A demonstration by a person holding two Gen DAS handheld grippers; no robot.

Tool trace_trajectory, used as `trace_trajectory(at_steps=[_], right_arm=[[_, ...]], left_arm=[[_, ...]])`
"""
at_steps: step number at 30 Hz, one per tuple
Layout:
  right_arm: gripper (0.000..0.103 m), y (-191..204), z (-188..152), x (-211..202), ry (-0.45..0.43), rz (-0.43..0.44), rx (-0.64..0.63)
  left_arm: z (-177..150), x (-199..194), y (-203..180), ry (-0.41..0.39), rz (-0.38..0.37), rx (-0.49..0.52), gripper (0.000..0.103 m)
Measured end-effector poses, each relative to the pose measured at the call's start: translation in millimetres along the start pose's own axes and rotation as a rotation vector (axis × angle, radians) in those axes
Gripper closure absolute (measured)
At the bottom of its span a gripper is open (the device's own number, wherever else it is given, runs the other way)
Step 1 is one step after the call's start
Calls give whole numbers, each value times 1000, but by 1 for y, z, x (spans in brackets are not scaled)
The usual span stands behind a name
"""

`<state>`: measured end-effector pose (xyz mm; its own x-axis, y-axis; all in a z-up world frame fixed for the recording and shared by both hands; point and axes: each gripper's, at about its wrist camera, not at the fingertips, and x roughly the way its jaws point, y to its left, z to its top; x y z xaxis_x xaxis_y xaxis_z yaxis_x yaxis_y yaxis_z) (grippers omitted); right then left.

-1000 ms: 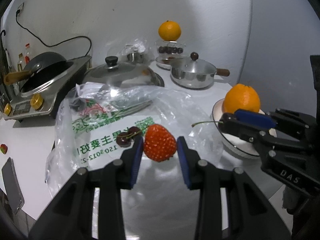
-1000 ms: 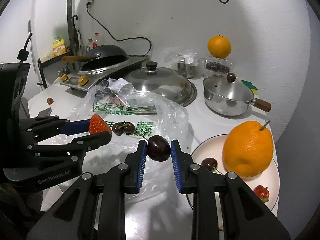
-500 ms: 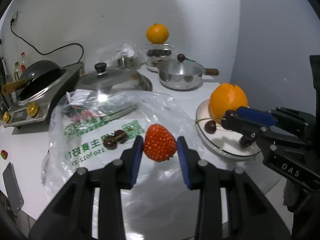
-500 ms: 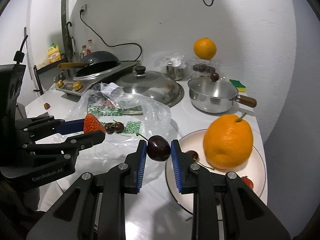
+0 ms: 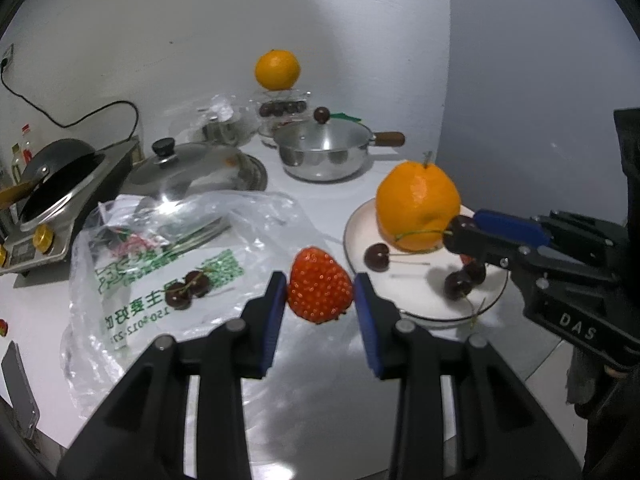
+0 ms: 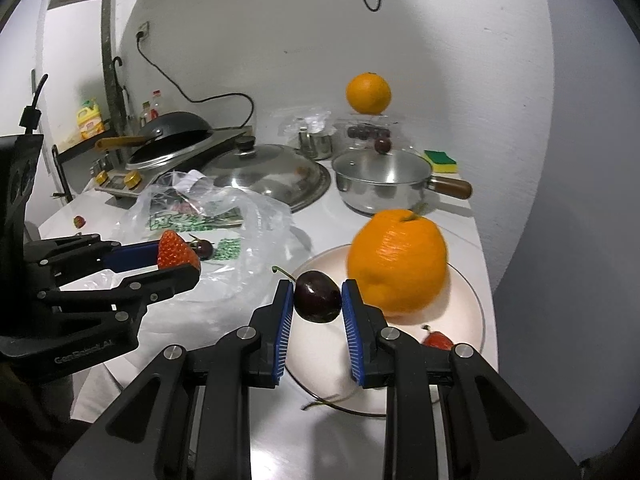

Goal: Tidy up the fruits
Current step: 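Carry the strawberry and cherry with both grippers over the white plate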

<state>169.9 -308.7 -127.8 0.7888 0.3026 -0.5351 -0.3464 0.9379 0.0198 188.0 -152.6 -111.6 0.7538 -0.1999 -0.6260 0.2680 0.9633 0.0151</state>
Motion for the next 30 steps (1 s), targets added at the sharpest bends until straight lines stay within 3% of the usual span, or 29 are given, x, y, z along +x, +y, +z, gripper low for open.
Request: trace_trajectory(at_steps=[16,30], right_arm=[[76,-53,-19,-2,22,-66,77],[76,-81,-24,8,50,-98,101]], left_arm=[[8,37,-47,51,-71,68,67],[11,61,-59,85,-101,75,67]])
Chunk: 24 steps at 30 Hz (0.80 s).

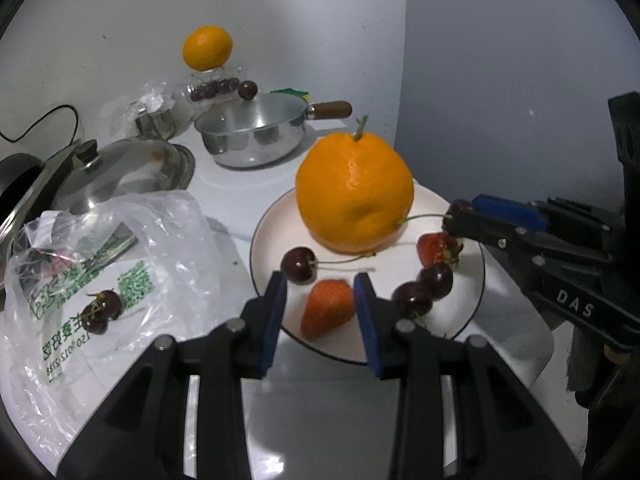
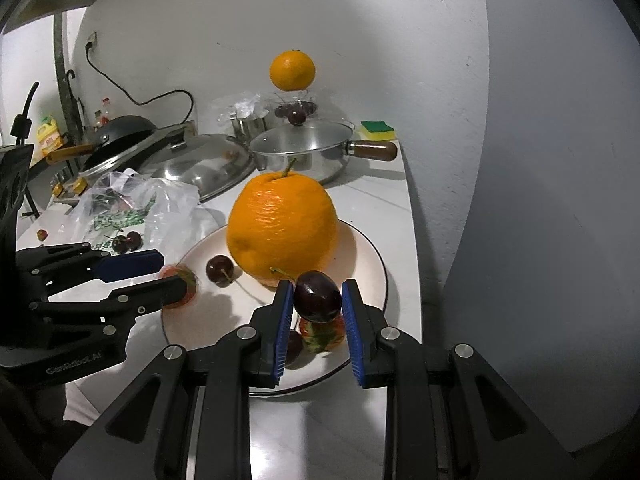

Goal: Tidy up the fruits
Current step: 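Carry the strawberry and cherry with both grippers over the white plate, then open the left gripper to drop the strawberry while the right gripper releases the cherry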

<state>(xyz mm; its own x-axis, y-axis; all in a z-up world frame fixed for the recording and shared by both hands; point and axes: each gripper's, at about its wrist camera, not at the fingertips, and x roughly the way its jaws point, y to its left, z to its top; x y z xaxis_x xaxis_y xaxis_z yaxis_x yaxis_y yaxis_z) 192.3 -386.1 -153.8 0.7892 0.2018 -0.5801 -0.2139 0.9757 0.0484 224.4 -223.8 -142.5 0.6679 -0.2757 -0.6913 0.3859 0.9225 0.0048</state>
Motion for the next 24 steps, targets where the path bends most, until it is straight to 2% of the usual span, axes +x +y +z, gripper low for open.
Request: trace_trajectory(at_steps=[17,24], right_arm=[[76,-7,1,13,16,-28,20],[74,-7,1,14,15,-41,24]], left_arm=[[3,2,7,4,5,-22,66],[3,-3,8,-7,6,-19,62]])
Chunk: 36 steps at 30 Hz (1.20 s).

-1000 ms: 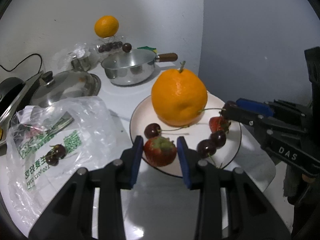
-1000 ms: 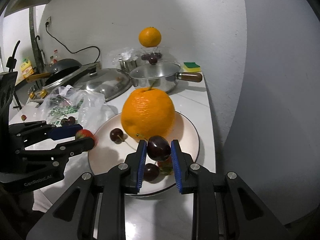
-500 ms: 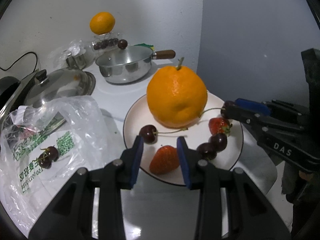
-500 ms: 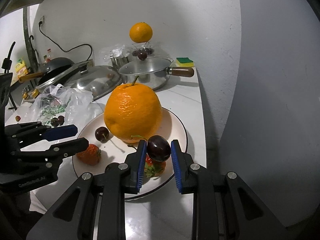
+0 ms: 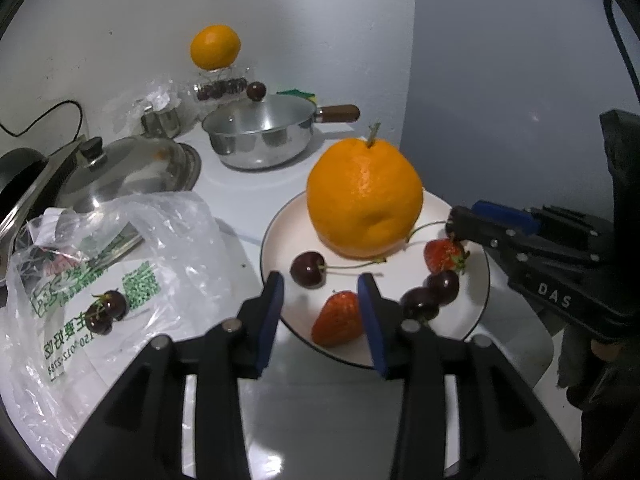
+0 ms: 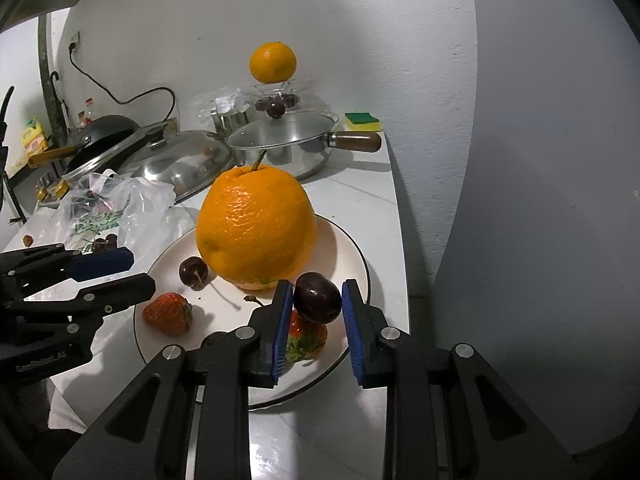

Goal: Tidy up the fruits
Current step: 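Open the left gripper to drop the strawberry while the right gripper releases the cherry, then move both open grippers from the plate back to the fruit bag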

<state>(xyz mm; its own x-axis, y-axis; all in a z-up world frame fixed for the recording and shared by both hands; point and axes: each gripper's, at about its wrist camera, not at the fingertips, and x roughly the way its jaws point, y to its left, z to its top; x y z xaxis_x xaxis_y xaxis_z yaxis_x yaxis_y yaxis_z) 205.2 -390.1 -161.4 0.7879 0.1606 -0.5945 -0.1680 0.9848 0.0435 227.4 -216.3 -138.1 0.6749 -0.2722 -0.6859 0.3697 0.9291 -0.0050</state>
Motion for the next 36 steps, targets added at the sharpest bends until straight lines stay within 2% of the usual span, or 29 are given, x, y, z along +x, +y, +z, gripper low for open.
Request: trace_trajectory(at_steps=[3,7,9,36], right_arm=[[63,1,-1,0,1,-4,-1],[62,1,-1,-1,0,-10,-2],[59,1,0,-1,1,-5,-5],[58,42,14,-24,-36,-2,-57]], left_arm=[[0,-3,1,-6,0,-4,53],[1,-7,2,-15,5,-10,53],[0,-9,3,-18,7,-14,53],[-7,-43,36,-75,29,-76,52]])
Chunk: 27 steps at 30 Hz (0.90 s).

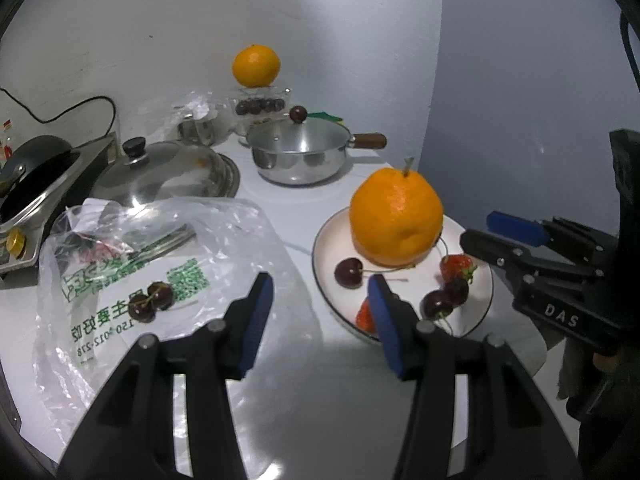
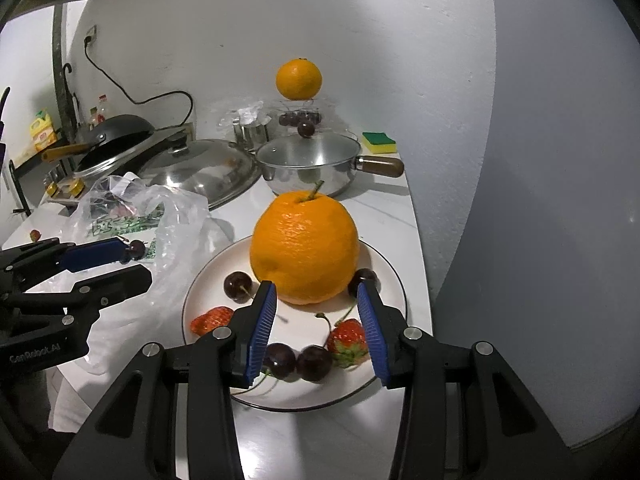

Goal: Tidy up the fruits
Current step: 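Move both open grippers from the plate back to the fruit bag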

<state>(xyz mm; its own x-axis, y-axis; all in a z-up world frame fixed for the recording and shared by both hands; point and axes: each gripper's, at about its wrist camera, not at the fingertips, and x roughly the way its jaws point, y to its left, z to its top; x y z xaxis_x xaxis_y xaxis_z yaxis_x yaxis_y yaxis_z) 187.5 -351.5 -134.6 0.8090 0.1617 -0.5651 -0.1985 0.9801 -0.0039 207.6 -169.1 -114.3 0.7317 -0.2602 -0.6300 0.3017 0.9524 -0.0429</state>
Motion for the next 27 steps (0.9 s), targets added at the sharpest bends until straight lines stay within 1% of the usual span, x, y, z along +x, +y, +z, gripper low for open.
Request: trace_trajectory(at_steps=[15,17,18,27], right_arm=[[58,33,10,5,4,21,-42],[58,38,11,6,5,25,-49],[58,39,12,6,5,27,-51],[58,63,19,15,12,55,-80]], left_arm=[[-6,-11,31,-15,13,-49,50],[-8,-13,36,-16,15,-58,47],[-8,-13,39,-17,16,-64,41],[-12,-18,67,-23,45,-110,40]])
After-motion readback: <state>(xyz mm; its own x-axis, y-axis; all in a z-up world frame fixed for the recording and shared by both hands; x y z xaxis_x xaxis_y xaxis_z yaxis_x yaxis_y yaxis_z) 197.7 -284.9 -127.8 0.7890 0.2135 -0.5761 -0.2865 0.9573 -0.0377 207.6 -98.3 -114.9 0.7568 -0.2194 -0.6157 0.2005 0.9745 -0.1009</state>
